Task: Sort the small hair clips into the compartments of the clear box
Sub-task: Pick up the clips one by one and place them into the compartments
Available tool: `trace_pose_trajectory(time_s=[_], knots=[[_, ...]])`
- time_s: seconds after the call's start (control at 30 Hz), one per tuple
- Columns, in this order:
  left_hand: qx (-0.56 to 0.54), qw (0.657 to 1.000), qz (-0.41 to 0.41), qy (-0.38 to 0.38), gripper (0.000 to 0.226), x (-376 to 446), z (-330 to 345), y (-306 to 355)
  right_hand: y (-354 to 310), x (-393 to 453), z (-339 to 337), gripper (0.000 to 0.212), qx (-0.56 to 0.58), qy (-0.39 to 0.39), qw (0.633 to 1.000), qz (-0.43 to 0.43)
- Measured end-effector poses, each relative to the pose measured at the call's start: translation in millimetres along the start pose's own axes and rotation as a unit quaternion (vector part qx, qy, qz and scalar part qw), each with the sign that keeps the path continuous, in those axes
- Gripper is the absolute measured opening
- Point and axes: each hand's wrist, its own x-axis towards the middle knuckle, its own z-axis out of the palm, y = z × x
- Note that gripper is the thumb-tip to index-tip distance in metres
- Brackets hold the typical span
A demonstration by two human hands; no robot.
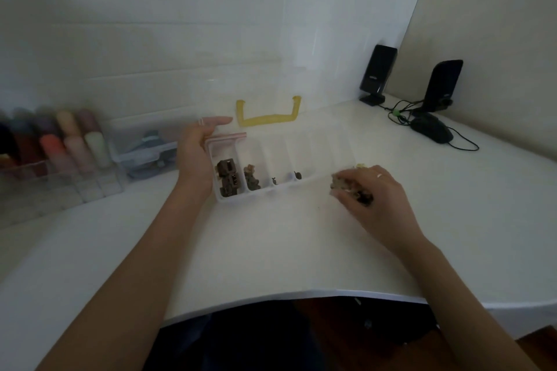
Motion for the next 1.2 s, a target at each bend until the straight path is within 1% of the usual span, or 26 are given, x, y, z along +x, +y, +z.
trace_pose_trajectory(time_s=[0.07, 0.13, 0.2, 0.23, 0.37, 0.43, 0.47, 0.57, 0.7, 0.83, 0.93, 1.0, 1.1, 1.2], knots=[[0.013, 1.0, 0.0, -0.003, 0.032, 1, -2, -2, -13, 10, 6, 0.024, 0.027, 0.021, 0.999, -0.014], [0.017, 1.0, 0.008, -0.007, 0.03, 0, 0, -2, -23, 20, 15, 0.026, 0.057, 0.016, 0.998, -0.03], [0.021, 1.0, 0.009, -0.012, 0.031, 0, 3, -1, -33, 33, 25, 0.023, 0.092, 0.012, 0.995, -0.048], [0.02, 1.0, 0.008, -0.011, 0.031, 0, 3, -2, -39, 39, 29, 0.021, 0.096, 0.021, 0.993, -0.073], [0.018, 1.0, 0.012, -0.011, 0.032, 0, 4, -4, -56, 61, 52, 0.012, 0.025, 0.059, 0.979, -0.195], [0.02, 0.999, 0.005, -0.027, 0.033, -1, 5, -4, -58, 68, 66, 0.009, -0.035, 0.058, 0.972, -0.225], [0.018, 0.999, 0.001, -0.032, 0.034, 0, 5, -5, -57, 69, 73, 0.01, -0.054, 0.059, 0.971, -0.226], [0.015, 0.999, -0.002, -0.03, 0.035, 0, 5, -6, -50, 67, 80, 0.016, -0.029, 0.069, 0.979, -0.189], [0.016, 1.0, -0.005, -0.022, 0.034, 1, 2, -8, -39, 64, 66, 0.026, 0.013, 0.097, 0.982, -0.162], [0.033, 0.999, 0.01, -0.018, 0.032, 2, 2, -9, -29, 65, 52, 0.024, 0.028, 0.129, 0.986, -0.104], [0.033, 0.999, 0.004, -0.015, 0.033, 3, 2, -9, -17, 65, 44, 0.023, 0.024, 0.141, 0.987, -0.077], [0.029, 0.999, 0.001, -0.015, 0.03, 2, 3, -8, -7, 60, 36, 0.022, 0.024, 0.148, 0.987, -0.059], [0.015, 1.0, -0.004, -0.014, 0.031, 1, 5, -7, 8, 45, 22, 0.023, 0.025, 0.125, 0.991, -0.034], [0.014, 1.0, -0.009, -0.012, 0.031, 0, 6, -6, 21, 21, 8, 0.023, -0.001, 0.063, 0.998, -0.017]])
